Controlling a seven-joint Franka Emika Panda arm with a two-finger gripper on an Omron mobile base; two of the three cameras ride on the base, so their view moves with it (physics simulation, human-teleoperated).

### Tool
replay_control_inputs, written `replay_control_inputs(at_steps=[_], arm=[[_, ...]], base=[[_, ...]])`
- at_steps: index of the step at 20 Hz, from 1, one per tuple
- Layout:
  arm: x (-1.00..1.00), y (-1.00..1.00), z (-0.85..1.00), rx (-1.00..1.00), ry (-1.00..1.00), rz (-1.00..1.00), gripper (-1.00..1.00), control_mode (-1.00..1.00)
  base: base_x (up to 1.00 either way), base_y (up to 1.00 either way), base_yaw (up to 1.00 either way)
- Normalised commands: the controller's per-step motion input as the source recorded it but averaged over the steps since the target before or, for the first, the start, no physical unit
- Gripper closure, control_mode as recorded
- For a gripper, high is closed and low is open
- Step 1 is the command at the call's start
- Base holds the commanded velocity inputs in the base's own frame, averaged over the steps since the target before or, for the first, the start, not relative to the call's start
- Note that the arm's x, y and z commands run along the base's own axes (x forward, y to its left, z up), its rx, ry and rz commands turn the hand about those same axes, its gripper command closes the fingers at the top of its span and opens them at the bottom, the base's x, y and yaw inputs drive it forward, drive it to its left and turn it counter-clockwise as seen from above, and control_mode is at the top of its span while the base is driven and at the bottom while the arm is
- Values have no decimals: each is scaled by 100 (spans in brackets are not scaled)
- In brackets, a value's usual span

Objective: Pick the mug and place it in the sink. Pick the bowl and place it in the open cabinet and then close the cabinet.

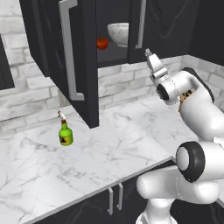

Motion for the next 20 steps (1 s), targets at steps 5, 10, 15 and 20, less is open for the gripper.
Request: replay_control_inputs(at_steps=[5,10,15,20], arm=[[100,96,26,2,-39,11,-100,-100],[98,88,-2,-23,-7,-17,-100,-100],[-83,-11,-28,-34,-20,-27,-100,-100],[-100,-35,-100,-47,-32,-33,-100,-100]], base=[[0,0,0],[0,0,0],[0,0,0],[0,0,0]])
